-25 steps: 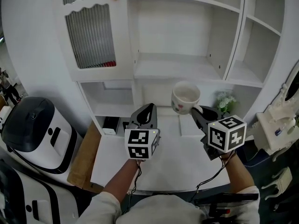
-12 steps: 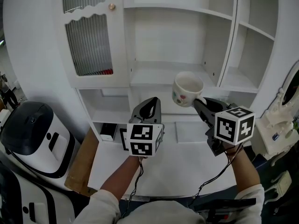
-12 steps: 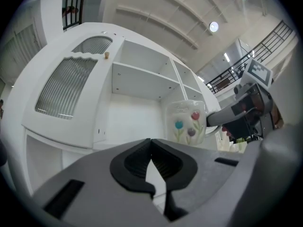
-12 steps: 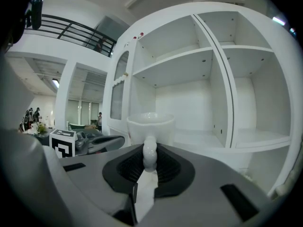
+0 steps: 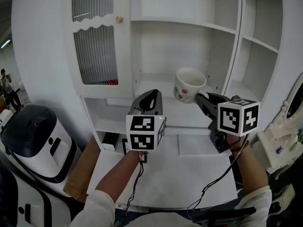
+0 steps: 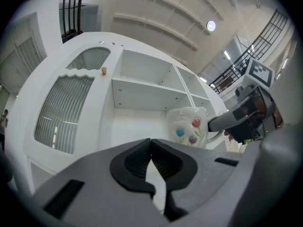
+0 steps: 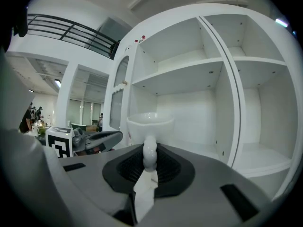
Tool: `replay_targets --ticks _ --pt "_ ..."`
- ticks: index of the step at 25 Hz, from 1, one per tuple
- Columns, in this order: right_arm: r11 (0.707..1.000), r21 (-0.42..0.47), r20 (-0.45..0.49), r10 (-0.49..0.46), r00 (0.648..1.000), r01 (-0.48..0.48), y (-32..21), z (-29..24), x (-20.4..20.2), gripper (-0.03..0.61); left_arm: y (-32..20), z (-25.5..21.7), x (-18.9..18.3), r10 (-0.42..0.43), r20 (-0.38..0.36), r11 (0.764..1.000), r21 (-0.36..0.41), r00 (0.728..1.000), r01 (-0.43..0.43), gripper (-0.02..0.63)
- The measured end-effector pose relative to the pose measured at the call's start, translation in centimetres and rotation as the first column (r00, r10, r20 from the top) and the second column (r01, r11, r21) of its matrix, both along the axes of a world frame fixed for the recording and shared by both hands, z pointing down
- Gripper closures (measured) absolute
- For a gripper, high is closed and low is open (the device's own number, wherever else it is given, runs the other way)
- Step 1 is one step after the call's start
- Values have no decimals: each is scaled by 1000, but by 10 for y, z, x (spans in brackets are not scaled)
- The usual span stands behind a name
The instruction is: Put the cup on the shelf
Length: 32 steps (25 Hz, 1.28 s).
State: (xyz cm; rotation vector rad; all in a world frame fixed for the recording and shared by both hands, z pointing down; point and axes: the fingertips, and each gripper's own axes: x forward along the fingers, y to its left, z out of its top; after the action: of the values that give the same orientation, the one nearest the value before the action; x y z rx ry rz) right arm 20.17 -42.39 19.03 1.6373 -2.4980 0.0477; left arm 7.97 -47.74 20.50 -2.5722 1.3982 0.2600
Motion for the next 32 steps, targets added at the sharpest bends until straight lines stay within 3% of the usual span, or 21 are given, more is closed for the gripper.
replay_targets --ticks 16,32 --pt "999 31 -16 -11 1000 12 -9 -93 -12 522 0 -89 1 -23 14 994 109 1000 21 606" --pt "999 30 -23 -39 999 40 -11 -158 -48 522 -2 -150 -36 -125 17 973 199 992 119 606"
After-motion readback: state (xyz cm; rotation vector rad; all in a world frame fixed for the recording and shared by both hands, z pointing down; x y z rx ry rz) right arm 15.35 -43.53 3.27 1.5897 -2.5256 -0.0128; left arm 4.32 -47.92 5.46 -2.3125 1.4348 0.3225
